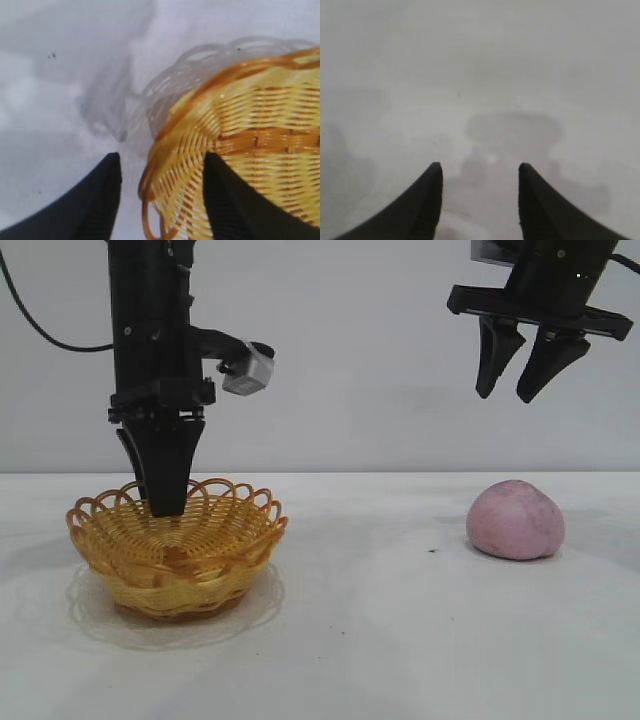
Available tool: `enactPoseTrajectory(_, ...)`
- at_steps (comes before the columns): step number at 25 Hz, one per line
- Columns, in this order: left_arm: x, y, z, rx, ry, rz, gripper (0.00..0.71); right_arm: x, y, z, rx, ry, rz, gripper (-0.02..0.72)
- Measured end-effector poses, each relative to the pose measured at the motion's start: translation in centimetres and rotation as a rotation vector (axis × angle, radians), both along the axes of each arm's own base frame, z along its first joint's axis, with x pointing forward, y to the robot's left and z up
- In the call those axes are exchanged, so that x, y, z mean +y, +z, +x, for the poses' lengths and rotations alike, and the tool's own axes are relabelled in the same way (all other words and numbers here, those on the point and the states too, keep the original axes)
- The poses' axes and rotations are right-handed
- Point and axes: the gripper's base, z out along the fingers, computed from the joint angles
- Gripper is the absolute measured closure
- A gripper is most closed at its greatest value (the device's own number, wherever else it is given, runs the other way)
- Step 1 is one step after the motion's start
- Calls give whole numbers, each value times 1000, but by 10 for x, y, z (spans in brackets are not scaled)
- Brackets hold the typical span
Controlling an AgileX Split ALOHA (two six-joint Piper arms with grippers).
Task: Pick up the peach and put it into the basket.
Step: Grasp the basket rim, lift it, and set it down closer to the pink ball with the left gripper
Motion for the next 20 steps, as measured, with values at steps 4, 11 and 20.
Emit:
enactPoseTrajectory(4,-1,0,0,3,3,-8,646,-1,0,0,-6,4,-11,407)
enactPoseTrajectory(11,2,5,1,64,237,-87,710,-1,0,1,-18,4,-14,407)
enactPoseTrajectory(20,34,62,6,126,709,-319,710,-1,0,1,-18,6,-19,407)
